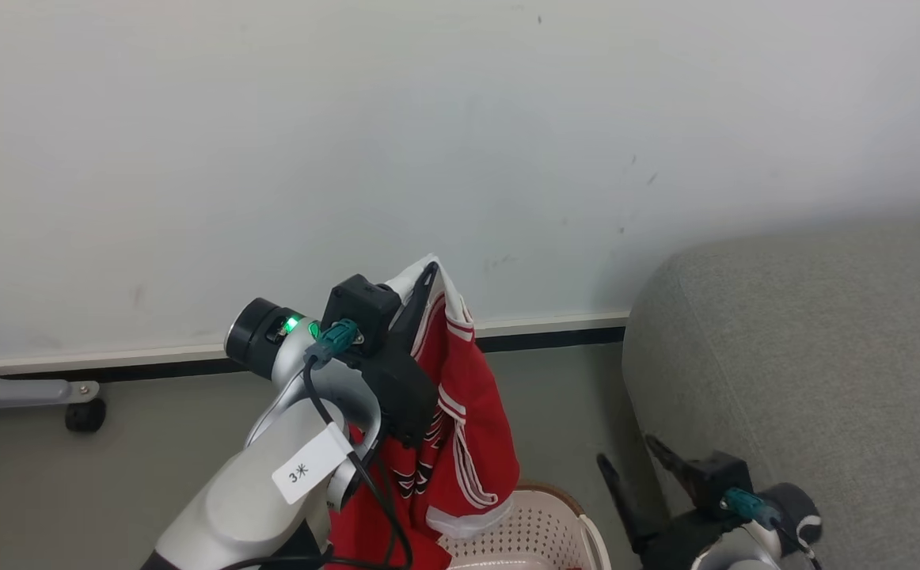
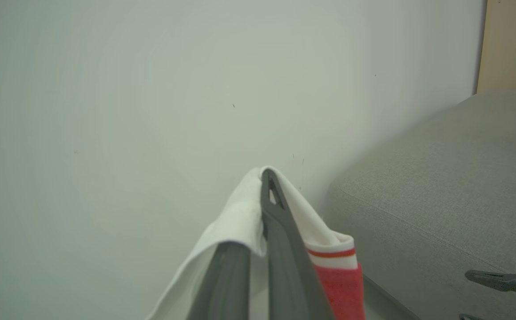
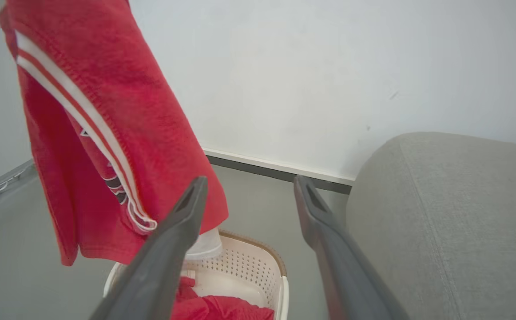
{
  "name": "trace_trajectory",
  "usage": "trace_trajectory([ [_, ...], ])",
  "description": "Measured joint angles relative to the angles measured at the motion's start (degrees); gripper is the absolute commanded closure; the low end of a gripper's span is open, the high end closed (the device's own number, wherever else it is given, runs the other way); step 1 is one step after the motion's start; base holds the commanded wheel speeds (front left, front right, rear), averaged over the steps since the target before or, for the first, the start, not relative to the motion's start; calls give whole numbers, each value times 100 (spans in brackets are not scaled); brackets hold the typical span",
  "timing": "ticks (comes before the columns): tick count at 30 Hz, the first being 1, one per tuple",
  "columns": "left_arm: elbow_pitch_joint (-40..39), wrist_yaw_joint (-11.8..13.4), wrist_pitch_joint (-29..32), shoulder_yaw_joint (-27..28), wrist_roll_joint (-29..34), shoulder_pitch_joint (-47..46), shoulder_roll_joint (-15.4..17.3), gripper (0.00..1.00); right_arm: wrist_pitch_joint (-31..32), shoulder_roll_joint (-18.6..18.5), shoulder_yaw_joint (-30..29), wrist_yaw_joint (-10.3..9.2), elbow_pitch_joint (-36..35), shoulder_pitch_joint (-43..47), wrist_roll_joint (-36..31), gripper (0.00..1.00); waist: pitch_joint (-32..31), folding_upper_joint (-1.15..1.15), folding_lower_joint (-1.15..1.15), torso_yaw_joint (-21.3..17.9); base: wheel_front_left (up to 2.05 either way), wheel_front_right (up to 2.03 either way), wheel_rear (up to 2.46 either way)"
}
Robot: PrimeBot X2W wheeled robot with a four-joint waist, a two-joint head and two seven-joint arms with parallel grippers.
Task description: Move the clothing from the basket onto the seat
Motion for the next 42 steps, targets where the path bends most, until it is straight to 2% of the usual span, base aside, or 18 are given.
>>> trace_trajectory([
  [6,22,94,-26,108,-55,127,59,100,0,-291,-308,-304,-586,545,8,0,8,0,0,-172,0,0,0],
  [11,22,144,-56,155,-57,201,63,100,0,-445,-439,-479,-1044,853,-24,0,18,0,0,-277,0,0,0],
  [21,25,196,-85,211,-73,289,76,100,0,-793,-916,-733,-2213,1525,-207,0,67,0,0,-450,0,0,0],
  [34,27,250,-133,297,-74,299,124,100,0,-1057,-1595,-831,-3229,2182,-435,0,131,0,0,-503,0,0,0],
  [42,31,268,-133,305,-73,297,88,100,-1,-1088,-1756,-832,-3416,2243,-582,0,167,0,0,-476,0,0,0],
])
